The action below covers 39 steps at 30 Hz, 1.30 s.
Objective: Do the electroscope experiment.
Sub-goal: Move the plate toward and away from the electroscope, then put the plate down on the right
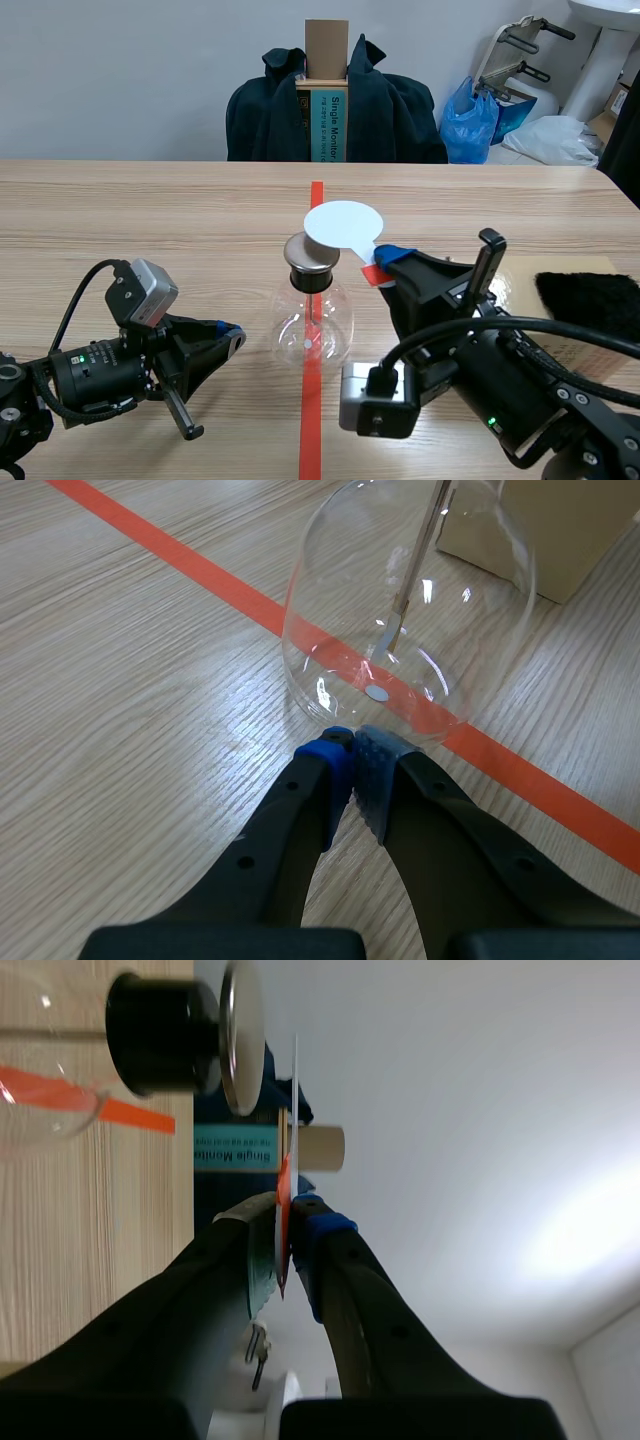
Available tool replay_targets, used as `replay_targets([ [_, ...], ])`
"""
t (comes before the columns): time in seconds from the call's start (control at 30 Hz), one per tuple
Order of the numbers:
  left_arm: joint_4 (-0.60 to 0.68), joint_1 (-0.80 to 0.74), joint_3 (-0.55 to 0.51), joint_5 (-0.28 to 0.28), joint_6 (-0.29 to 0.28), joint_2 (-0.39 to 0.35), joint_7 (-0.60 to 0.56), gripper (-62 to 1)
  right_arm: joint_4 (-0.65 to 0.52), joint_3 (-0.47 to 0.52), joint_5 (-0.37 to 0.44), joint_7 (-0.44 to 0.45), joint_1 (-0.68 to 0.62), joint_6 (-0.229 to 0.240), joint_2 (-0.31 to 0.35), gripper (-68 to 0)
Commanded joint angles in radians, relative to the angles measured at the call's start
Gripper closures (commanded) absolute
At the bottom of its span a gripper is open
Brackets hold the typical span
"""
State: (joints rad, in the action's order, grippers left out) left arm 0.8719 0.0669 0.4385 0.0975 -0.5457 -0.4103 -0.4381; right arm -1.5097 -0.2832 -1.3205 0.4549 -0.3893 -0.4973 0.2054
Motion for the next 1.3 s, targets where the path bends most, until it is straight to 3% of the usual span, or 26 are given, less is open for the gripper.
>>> replay_targets([
  [0.0, 0.010, 0.013, -0.001, 0.010, 0.002, 0.000, -0.014, -2.9, -0.013, 0.003, 0.002, -0.026, -0.011, -0.012, 0.008, -0.8],
  [0.1, 0.010, 0.013, -0.001, 0.010, 0.002, -0.001, -0.014, -2.9, -0.015, 0.004, 0.002, -0.090, -0.028, -0.047, 0.015, -0.8],
  [0.23, 0.012, 0.011, -0.001, 0.010, 0.002, -0.001, -0.014, -2.9, -0.016, 0.005, 0.003, -0.155, -0.063, -0.135, 0.027, -0.8],
  [0.43, 0.014, 0.010, -0.001, 0.010, 0.000, -0.009, -0.013, -2.9, -0.039, 0.045, 0.003, -0.197, -0.155, -0.237, 0.045, -0.8],
  [0.57, 0.087, -0.034, -0.002, 0.012, 0.000, -0.058, -0.013, -2.9, -0.045, 0.080, 0.003, -0.233, -0.222, -0.244, 0.058, -0.8],
  [0.77, 0.320, -0.190, -0.056, 0.022, -0.004, -0.199, -0.013, -2.9, -0.044, 0.150, 0.050, -0.274, -0.293, -0.243, 0.058, -0.8],
  [0.97, 0.566, -0.415, -0.193, 0.134, -0.004, -0.352, -0.014, -4.3, -0.044, 0.180, 0.092, -0.326, -0.291, -0.232, 0.058, -0.8],
  [1.07, 0.670, -0.522, -0.272, 0.154, -0.004, -0.408, -0.014, -18.1, -0.040, 0.179, 0.095, -0.352, -0.278, -0.196, 0.058, -0.8],
  [1.23, 0.784, -0.693, -0.420, 0.155, -0.003, -0.444, -0.014, -57.8, -0.020, 0.177, 0.094, -0.355, -0.238, -0.102, 0.057, -0.8],
  [1.27, 0.798, -0.723, -0.444, 0.163, -0.003, -0.444, -0.017, -62.3, -0.017, 0.177, 0.095, -0.354, -0.230, -0.092, 0.056, -0.9],
])
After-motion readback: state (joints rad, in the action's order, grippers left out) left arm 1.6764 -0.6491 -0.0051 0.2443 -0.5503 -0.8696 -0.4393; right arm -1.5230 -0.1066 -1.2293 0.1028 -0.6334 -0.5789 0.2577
